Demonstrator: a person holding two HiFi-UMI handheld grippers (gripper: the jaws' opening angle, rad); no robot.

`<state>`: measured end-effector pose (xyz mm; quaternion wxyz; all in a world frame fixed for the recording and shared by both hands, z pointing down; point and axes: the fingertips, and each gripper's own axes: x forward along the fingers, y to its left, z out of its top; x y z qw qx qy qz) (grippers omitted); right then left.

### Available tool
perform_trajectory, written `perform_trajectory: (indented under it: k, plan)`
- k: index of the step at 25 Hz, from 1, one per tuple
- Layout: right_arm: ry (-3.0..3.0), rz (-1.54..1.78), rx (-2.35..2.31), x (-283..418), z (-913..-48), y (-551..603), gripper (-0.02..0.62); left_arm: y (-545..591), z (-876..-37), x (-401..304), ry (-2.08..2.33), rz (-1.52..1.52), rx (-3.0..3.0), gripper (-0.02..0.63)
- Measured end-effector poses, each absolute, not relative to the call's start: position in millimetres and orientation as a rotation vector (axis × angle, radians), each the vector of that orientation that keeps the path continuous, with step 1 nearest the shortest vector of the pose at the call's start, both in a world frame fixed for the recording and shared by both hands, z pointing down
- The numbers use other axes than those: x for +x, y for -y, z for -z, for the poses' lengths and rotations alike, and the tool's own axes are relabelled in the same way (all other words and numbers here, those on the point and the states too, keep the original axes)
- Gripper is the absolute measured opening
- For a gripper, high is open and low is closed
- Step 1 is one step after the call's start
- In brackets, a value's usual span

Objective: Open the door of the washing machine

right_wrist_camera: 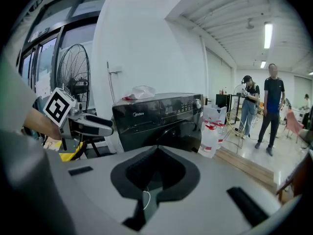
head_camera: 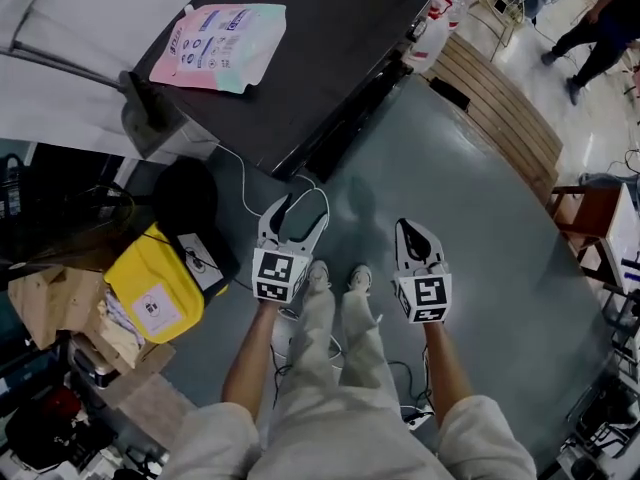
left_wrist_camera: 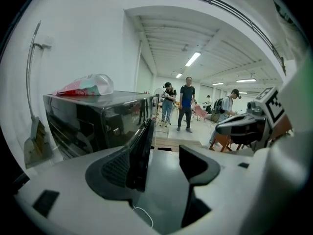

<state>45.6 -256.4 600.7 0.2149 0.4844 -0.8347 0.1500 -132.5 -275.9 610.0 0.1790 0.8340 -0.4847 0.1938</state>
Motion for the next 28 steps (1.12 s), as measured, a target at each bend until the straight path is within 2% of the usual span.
perform_trajectory:
  k: [14, 28]
  plan:
    - [2.259, -0.475, 1.319, 45.1, -702.8, 261.0, -0.002, 309.4, -714.1, -121.8, 1.318, -0.568, 2.363, 0.296]
    - [2.21, -0.529, 1.282, 64.1, -763.2, 245.9, -0.002, 352.0, -788.3, -89.5, 1.291, -0.606, 2.38, 0.296]
